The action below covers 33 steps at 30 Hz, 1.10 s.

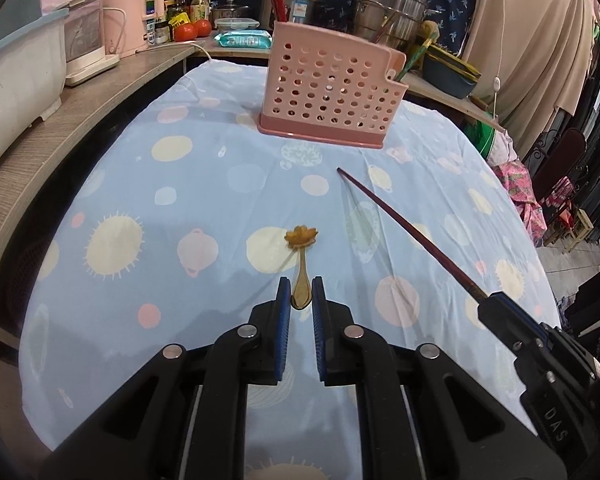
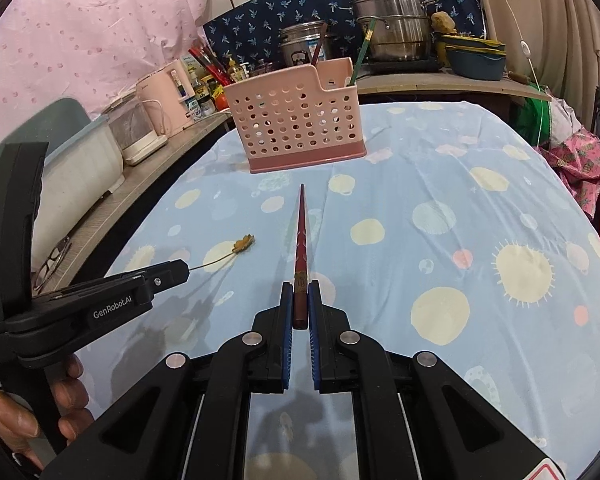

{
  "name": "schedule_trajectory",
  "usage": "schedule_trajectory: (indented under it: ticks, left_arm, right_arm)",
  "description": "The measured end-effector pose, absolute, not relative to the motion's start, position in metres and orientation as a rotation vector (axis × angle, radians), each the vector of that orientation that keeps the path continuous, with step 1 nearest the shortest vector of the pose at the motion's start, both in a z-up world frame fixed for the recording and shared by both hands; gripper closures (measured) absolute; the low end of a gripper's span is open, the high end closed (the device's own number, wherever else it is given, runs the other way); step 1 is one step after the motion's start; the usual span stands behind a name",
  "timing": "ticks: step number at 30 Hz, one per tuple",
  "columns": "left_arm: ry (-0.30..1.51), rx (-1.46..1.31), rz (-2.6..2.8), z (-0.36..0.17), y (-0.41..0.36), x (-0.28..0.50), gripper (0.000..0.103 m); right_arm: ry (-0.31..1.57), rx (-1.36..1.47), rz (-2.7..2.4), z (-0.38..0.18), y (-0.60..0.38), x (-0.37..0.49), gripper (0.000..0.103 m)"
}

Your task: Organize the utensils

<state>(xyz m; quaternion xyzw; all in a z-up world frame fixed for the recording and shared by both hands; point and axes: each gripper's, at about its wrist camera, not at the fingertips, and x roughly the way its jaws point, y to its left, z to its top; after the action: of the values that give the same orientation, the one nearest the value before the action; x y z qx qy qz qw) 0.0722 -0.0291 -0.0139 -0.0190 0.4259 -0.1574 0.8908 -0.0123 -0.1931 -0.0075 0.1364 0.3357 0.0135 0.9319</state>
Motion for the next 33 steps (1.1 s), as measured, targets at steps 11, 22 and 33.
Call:
schedule_trajectory:
  ticks: [11,22,33]
  left_arm:
    - [0.826,-0.075,-0.341,0.019,-0.02,0.075,0.093]
    - [0.775,-0.081,-0.342,0.045,-0.016,0.09,0.095]
    - [0.713,-0.074,-0.362,0.073,-0.02,0.109,0.102]
  right_arm:
    - [0.582,0.342,0.036,0.037,-0.214,-0.008,0.096]
    - [0.478,0.362,0.067,0.08,-0.223,0.002,0.096]
    - [0.406,0.318,0.064,0.113,-0.226,0.024,0.096]
